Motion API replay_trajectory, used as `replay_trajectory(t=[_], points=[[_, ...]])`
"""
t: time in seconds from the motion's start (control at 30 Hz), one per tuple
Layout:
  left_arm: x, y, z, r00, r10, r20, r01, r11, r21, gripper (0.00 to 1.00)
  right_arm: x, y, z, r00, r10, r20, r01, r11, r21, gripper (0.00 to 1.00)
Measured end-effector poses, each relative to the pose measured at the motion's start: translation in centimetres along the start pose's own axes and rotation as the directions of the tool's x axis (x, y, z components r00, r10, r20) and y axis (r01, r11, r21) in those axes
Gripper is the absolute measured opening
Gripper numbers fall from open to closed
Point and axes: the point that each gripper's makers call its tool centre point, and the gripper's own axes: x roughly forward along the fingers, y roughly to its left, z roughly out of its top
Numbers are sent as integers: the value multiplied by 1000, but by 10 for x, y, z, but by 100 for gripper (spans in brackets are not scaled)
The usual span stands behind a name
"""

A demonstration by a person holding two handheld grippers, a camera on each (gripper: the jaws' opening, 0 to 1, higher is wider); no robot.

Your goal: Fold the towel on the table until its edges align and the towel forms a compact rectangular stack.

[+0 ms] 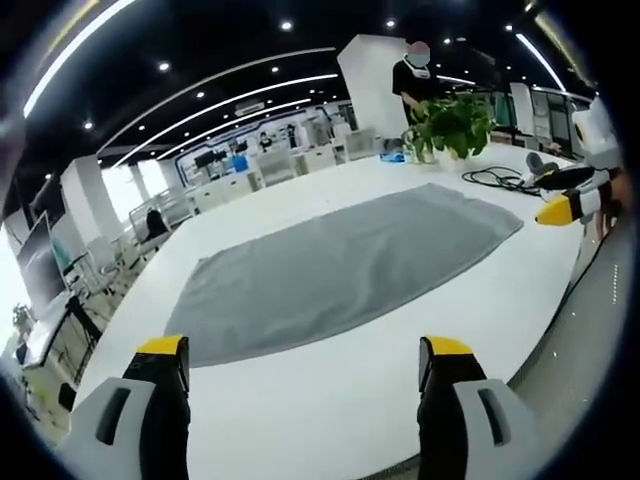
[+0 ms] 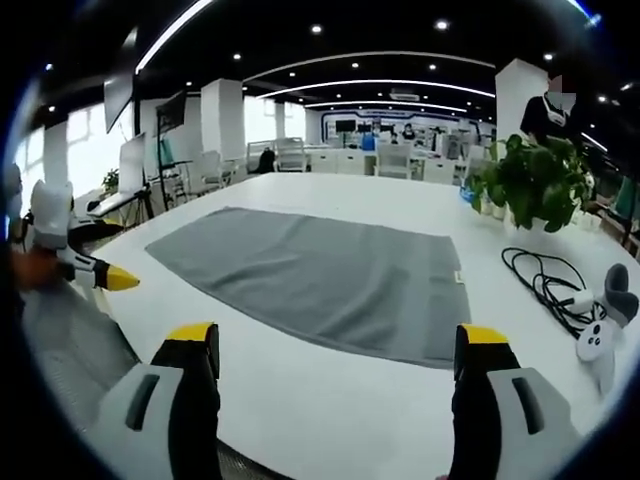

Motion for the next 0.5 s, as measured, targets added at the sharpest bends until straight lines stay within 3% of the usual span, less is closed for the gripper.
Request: replay_trajectory(t=[0.2, 0.5], points=[[3, 1, -4, 1000, -8, -20, 8, 1000, 13, 97, 0, 2, -2, 1000, 7, -11, -7, 1000, -4, 98], [11, 5, -3, 1000, -15, 9, 15, 1000, -7, 97, 0, -5, -1, 1000, -29, -10, 29, 999, -20, 98]])
